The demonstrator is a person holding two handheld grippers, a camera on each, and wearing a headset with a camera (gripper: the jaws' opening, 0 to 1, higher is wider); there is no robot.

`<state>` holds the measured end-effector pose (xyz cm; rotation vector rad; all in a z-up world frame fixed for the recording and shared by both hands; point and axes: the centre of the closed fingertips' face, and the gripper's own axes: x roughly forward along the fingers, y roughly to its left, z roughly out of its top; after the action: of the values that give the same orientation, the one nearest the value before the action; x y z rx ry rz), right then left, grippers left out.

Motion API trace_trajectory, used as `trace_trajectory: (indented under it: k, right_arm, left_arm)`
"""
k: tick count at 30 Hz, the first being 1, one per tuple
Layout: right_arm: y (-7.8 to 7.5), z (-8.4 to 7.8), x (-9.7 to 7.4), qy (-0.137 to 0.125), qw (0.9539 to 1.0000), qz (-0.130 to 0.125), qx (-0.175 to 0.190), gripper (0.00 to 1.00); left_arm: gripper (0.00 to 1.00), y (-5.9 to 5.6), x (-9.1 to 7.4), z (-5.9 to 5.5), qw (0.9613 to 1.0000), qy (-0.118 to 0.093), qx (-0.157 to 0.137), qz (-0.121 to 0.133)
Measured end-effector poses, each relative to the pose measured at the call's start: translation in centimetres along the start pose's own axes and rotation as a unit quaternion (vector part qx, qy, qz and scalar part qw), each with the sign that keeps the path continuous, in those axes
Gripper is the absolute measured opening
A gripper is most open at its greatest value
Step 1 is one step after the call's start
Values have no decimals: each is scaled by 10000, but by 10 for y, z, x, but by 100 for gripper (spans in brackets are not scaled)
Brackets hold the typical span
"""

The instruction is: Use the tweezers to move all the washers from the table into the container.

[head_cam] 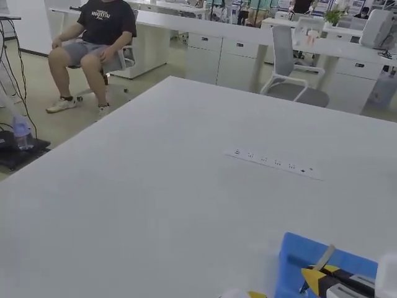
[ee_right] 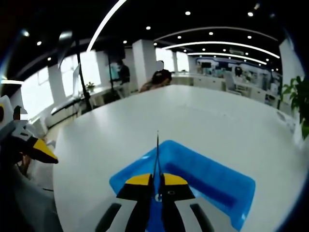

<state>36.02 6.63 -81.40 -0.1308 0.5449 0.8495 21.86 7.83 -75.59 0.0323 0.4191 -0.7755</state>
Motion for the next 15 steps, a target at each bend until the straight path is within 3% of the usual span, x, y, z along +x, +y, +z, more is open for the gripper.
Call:
trace_trajectory:
  k: [15]
  right_arm:
    - [-2, 0, -1, -6, 10000, 2, 99, 5]
  left_arm:
    - [72, -2, 1, 0, 10000, 6, 6, -60]
